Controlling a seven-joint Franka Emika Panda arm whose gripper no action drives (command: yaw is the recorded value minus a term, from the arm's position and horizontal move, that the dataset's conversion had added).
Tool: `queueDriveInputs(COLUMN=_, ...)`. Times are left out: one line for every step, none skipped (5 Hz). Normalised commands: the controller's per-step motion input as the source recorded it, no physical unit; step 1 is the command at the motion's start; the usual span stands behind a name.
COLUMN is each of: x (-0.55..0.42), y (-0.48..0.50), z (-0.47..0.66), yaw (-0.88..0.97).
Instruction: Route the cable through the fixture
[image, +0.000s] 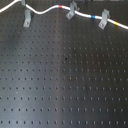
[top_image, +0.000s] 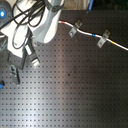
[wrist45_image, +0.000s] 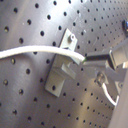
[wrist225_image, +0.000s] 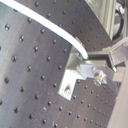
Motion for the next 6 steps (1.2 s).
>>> queueDriveInputs(x=-0.207, y=0.069, z=0.30, yaw=-0.50)
queueDriveInputs(x=-0.207, y=0.203, z=0.36, yaw=-0.46)
queueDriveInputs(x=-0.200, y=0.282, z=0.38, yaw=-0.35)
queueDriveInputs(x=-0.146, y=0.257, z=0.35, yaw=-0.23)
queueDriveInputs(x=-0.104, y=-0.017, z=0.19, yaw=-0.15)
queueDriveInputs(x=-0.108, y=-0.137, z=0.14, yaw=-0.15)
